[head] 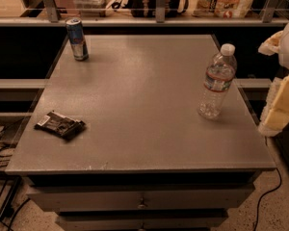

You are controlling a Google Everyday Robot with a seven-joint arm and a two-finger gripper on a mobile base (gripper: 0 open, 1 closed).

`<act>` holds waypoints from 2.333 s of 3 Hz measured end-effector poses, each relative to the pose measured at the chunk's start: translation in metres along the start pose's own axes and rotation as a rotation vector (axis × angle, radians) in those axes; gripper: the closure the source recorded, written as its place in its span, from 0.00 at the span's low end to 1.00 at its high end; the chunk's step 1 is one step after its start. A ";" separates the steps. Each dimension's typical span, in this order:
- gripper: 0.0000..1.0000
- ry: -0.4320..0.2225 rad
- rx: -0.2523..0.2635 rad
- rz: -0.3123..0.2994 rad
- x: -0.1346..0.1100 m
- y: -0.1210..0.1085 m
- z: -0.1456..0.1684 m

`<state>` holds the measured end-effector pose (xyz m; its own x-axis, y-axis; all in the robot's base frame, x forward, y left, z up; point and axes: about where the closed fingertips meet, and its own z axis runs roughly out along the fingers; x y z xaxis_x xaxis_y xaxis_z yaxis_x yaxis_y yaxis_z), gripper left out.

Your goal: Move water bottle near redbull can

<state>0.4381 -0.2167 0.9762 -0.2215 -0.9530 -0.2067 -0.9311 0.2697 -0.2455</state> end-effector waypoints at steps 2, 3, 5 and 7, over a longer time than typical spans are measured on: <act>0.00 -0.069 0.010 0.017 -0.002 -0.004 0.006; 0.00 -0.187 0.010 0.064 -0.003 -0.015 0.021; 0.00 -0.385 0.014 0.152 -0.006 -0.039 0.054; 0.15 -0.569 -0.070 0.166 -0.037 -0.052 0.080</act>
Offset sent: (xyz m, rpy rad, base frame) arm 0.0150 0.0022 -0.0144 0.1754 -0.0459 -0.0005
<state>0.5175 -0.1846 0.9204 -0.1936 -0.6701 -0.7166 -0.9186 0.3804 -0.1075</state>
